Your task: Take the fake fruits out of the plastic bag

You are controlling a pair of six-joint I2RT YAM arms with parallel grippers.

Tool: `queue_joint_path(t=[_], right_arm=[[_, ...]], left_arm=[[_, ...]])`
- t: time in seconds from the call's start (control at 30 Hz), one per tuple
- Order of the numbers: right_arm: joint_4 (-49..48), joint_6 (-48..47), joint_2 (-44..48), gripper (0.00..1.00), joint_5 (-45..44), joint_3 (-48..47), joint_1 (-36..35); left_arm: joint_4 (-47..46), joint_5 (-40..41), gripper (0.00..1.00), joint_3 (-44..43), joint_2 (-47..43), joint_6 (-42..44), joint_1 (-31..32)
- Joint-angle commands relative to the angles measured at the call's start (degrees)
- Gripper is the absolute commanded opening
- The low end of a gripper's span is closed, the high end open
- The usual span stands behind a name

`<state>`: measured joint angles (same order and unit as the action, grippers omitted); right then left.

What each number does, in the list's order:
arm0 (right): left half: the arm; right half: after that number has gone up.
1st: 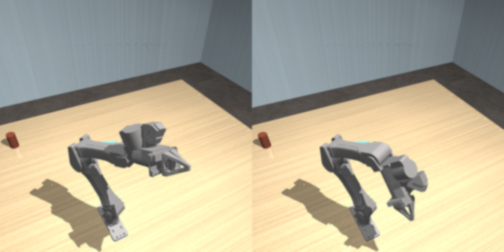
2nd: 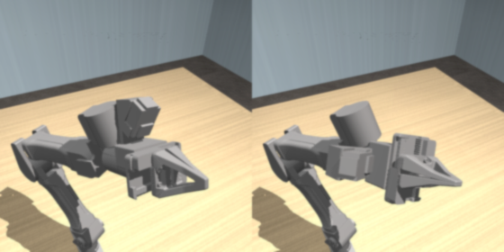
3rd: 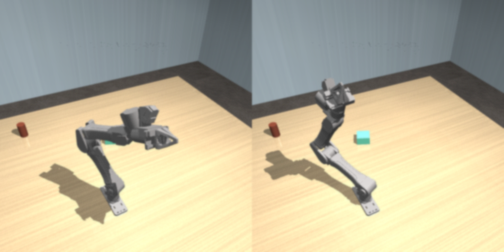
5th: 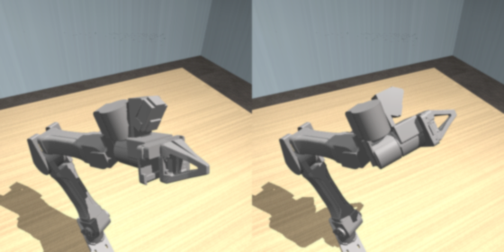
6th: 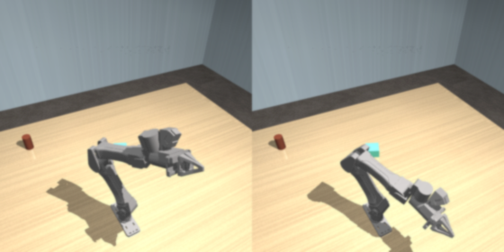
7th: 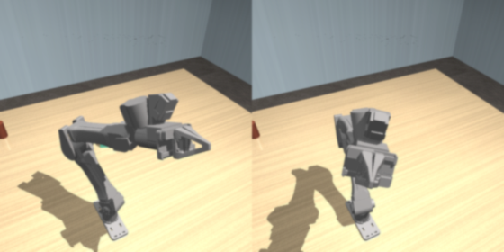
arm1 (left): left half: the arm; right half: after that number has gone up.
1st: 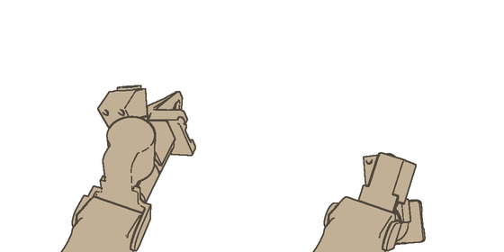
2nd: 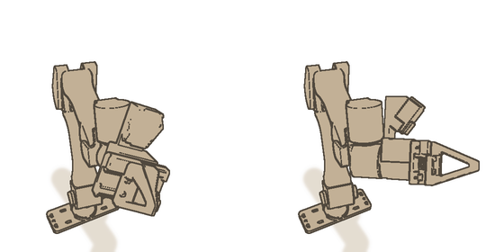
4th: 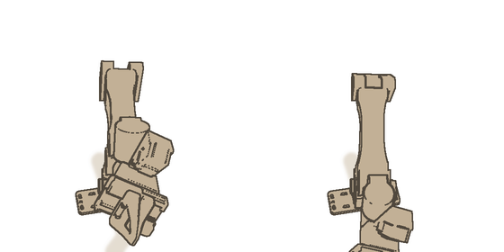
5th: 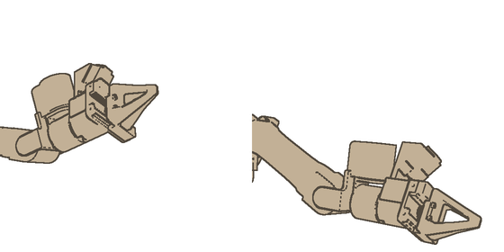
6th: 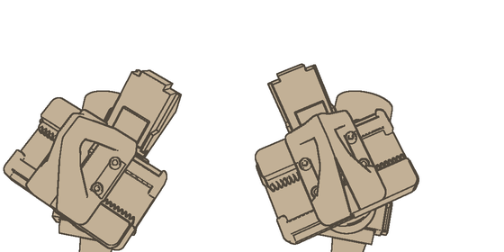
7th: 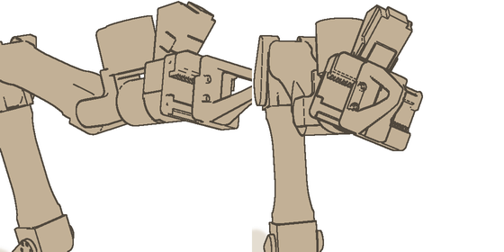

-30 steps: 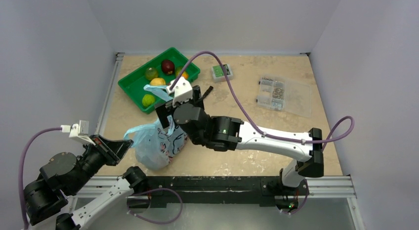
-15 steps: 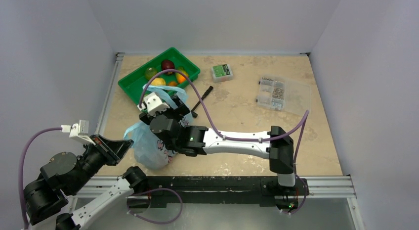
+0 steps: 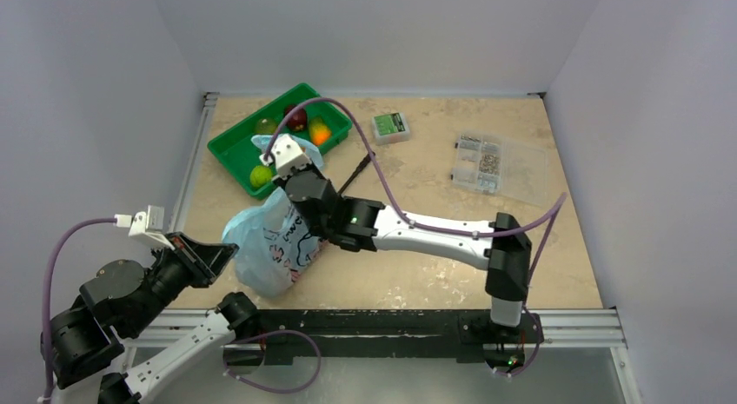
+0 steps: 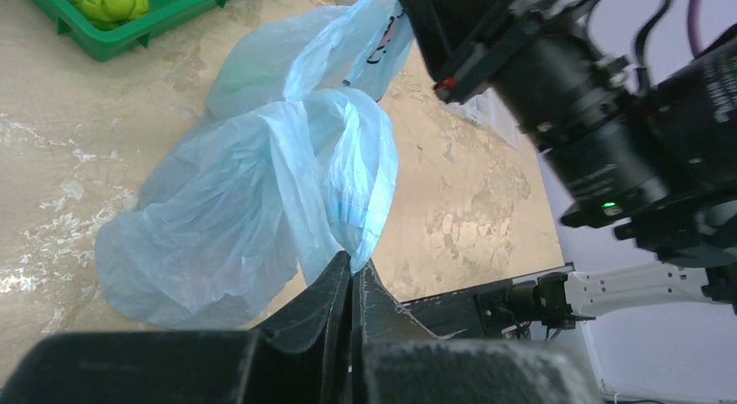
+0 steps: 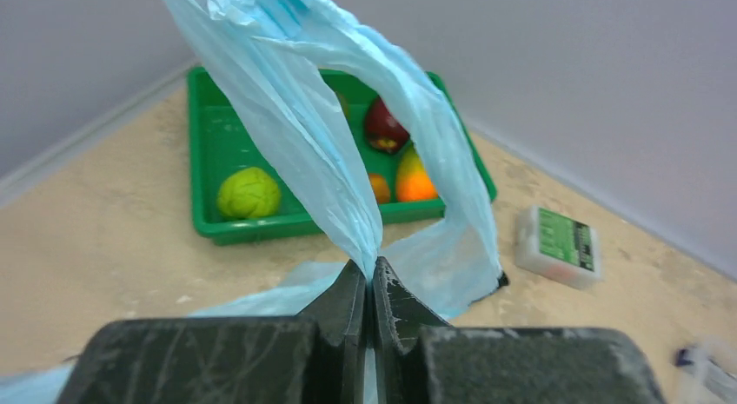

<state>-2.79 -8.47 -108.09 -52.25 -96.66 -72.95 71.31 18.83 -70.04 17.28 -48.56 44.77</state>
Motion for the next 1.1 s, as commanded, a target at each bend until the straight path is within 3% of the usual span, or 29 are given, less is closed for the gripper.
queue_joint_path(t=[0.0,0.1,0.2,0.37,0.57,0.73,0.87,1.07], right_arm=[[2.18,11.73,11.66,0.0,24.46,2.7,4.41],[-0.17,19.94,16.99,0.0,46.67,7.86,10.29],[-9.62,29.47,20.36,0.0,71.82,13.77,17.3],[-32.75,48.17,20.57,0.0,92.14,27.21,25.44],[-44.7,61.06,14.1,0.0,98.93,30.73,29.67],[-31.69,57.65,11.15,0.0,96.7,24.01,29.71],[-31.17,58.66,10.61,0.0,96.71,20.84,29.72],[-26.41,58.22,8.72,0.0,96.37,16.33,29.79]], left_arm=[[-1.17,0.58,0.0,0.28,-0.69,-0.74,0.23],[-0.68,1.21,0.0,0.13,-1.13,-0.98,0.18],[-0.25,1.53,0.0,-0.05,-1.36,-0.9,0.25],[1.35,1.91,0.0,-0.79,-2.18,-0.95,0.23],[1.16,1.52,0.0,-1.62,-4.54,-0.92,0.23],[-0.61,-1.34,0.0,-6.88,-2.24,2.72,0.28],[-1.43,-3.98,0.0,-11.01,0.9,5.21,0.29],[-2.86,-9.82,0.0,-8.06,4.4,5.38,0.27]])
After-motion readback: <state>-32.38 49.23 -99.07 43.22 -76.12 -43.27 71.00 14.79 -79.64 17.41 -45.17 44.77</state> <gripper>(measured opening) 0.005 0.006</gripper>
